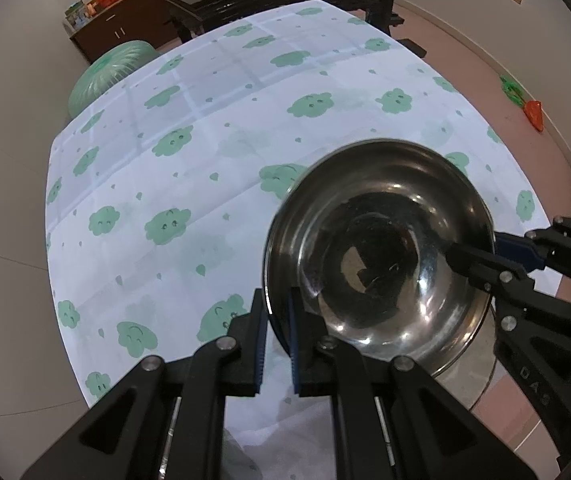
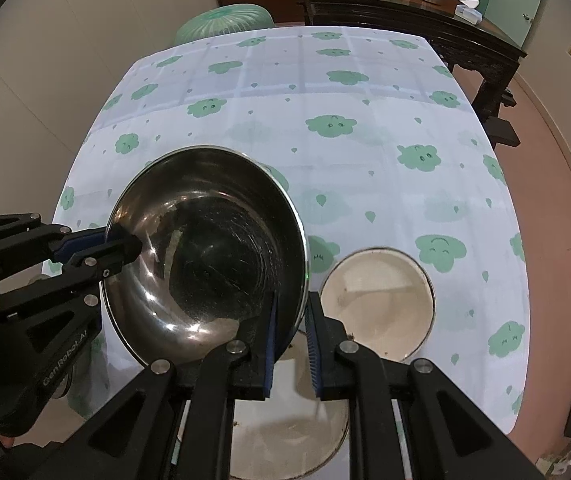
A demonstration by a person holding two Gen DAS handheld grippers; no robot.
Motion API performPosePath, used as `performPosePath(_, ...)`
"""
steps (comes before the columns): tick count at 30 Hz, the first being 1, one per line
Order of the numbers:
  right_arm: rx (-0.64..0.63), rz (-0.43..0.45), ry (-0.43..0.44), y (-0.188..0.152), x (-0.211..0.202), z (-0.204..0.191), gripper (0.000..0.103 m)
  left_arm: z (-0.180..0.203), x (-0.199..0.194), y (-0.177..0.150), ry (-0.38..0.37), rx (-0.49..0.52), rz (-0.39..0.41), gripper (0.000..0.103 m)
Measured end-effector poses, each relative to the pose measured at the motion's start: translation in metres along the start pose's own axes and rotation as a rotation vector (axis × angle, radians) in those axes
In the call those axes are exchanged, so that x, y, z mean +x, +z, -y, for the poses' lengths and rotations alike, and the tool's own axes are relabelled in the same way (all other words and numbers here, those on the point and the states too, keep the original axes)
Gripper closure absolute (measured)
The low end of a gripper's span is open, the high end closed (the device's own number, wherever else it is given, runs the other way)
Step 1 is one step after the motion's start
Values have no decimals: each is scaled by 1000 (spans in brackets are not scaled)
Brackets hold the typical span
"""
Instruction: Organize plates and bowls
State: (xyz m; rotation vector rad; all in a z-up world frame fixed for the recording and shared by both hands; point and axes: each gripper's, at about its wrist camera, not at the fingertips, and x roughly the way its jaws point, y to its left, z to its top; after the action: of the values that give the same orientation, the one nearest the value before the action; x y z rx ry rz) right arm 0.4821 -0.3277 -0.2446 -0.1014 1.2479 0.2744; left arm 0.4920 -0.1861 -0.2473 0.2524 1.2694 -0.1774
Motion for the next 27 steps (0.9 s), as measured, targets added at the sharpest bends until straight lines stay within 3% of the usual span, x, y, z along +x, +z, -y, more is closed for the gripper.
performPosePath(27,53,-62,-23,-60,-2,5,87,36,2,-42,-34,91,-34,97)
